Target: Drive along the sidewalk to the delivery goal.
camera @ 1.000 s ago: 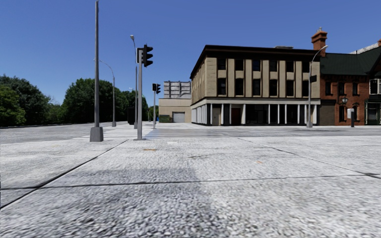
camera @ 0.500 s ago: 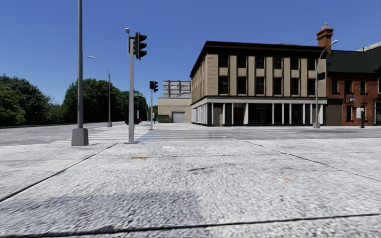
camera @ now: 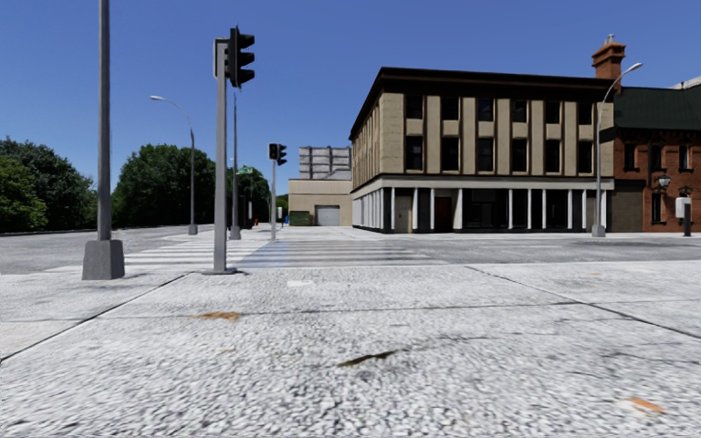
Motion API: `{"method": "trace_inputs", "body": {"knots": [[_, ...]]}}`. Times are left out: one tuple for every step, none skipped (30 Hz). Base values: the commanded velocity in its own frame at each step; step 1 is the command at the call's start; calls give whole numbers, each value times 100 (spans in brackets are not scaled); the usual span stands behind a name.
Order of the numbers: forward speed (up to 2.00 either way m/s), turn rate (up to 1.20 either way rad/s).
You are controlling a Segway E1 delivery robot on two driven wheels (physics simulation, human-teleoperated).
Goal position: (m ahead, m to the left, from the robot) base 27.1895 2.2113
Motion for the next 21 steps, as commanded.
{"method": "trace_inputs", "body": {"knots": [[200, 0], [200, 0], [200, 0], [200, 0], [200, 0], [200, 0], [200, 0], [200, 0], [200, 0], [200, 0], [200, 0], [200, 0], [200, 0], [200, 0], [200, 0], [200, 0], [200, 0], [200, 0], [200, 0], [200, 0], [200, 0]]}}
